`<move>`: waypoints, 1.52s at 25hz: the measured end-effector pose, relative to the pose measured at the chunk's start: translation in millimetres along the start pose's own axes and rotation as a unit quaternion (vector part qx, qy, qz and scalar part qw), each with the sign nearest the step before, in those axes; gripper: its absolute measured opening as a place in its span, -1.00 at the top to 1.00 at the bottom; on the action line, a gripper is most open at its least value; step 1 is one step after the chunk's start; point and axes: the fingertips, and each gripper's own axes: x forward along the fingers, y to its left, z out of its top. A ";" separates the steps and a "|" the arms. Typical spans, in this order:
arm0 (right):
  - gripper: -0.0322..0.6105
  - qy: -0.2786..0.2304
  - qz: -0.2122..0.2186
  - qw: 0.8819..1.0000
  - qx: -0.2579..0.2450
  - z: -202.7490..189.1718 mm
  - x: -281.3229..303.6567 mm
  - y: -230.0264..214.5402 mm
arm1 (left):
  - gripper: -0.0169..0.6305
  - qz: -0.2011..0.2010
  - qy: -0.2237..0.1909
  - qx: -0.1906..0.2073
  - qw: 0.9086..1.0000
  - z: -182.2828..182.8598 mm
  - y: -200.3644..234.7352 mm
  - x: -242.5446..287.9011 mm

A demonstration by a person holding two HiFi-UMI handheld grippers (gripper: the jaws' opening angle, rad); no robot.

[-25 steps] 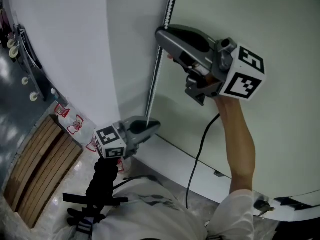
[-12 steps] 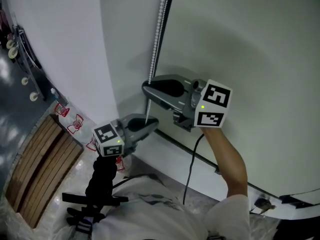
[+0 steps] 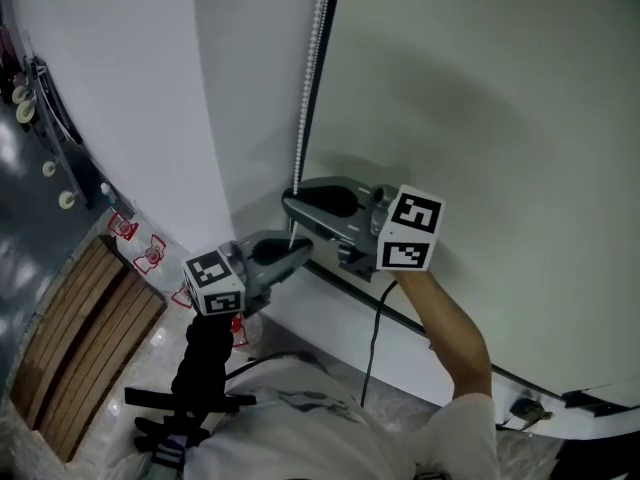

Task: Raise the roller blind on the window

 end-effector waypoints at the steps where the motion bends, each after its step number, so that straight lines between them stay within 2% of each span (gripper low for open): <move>1: 0.83 -0.003 -0.003 1.000 -0.006 1.6 -0.4 0.3 | 0.95 -0.001 -0.001 0.002 1.000 0.9 -1.2 -0.1; 2: 0.80 -0.004 -0.003 1.000 -0.011 2.6 -0.3 0.8 | 0.95 -0.002 -0.002 0.003 1.000 1.6 -2.1 -0.4; 4: 0.41 -0.012 0.005 1.000 -0.011 9.4 0.2 1.9 | 0.95 -0.002 -0.003 0.006 1.000 1.9 -2.7 -1.2; 5: 0.38 -0.021 0.010 1.000 -0.009 16.4 -0.4 2.1 | 0.95 -0.002 -0.004 0.006 1.000 1.6 -2.9 -1.4; 16: 0.39 -0.094 0.016 0.993 -0.072 132.0 -7.5 -8.2 | 0.95 0.000 0.003 0.007 1.000 -0.4 -2.6 0.2; 22: 0.43 -0.111 0.018 0.987 -0.112 181.5 -6.6 -5.1 | 0.95 -0.002 0.005 0.005 1.000 -1.9 -2.6 0.0; 26: 0.46 -0.119 0.019 0.985 -0.127 220.0 -3.9 -2.5 | 0.95 -0.005 0.005 0.004 1.000 10.2 -4.4 -1.3; 36: 0.50 -0.134 0.021 0.980 -0.147 237.4 -2.3 -3.3 | 0.95 -0.006 0.008 0.005 1.000 -6.3 -3.8 -0.7; 38: 0.65 -0.138 0.019 0.979 -0.146 239.6 -2.5 -2.5 | 0.95 -0.008 0.009 0.006 1.000 -8.1 -4.3 -1.4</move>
